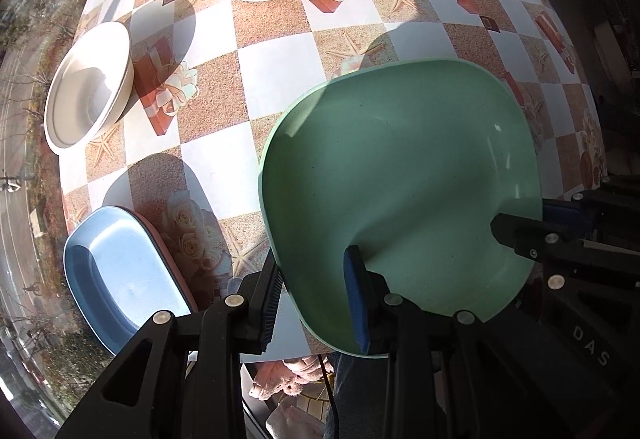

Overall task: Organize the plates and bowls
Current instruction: 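Carry the green plate onto the blue plate and open both grippers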

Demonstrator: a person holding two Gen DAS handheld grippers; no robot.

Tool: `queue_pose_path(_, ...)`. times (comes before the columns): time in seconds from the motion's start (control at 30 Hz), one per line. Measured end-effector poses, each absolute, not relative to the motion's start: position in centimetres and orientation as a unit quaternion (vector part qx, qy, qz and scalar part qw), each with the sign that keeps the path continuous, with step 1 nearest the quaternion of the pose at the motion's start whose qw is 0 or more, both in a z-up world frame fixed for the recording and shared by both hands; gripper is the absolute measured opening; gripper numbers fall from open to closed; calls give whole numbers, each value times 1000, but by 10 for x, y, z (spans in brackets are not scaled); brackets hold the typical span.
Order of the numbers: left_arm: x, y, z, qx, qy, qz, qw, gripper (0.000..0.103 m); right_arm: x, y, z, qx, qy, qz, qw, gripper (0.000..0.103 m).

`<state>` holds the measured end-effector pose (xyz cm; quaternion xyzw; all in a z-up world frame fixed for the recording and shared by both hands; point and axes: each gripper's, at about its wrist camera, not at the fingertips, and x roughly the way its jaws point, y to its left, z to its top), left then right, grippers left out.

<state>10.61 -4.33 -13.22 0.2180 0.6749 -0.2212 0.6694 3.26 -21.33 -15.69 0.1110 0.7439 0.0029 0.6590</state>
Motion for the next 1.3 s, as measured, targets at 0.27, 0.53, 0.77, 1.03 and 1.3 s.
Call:
queue_pose_path(0.27, 117, 1, -128, 196, 678, -186, 684, 33, 50, -180, -152, 86, 746, 36, 660, 16)
queue_pose_path(0.53, 132, 72, -117, 165, 680, -125, 703, 33, 74, -122, -146, 64, 744, 91, 658, 16)
queue_pose_path(0.77, 139, 140, -119, 139, 690, -66, 707, 32, 81, -55, -152, 33, 748, 145, 647, 17)
queue_pose_path(1.03, 153, 190, -127, 124, 694, -16, 709, 32, 80, -8, -169, 44, 760, 170, 626, 17)
queue_pose_path(1.3, 166, 205, -128, 116, 687, 10, 718, 78, 75, -41, -174, 41, 754, 158, 637, 82)
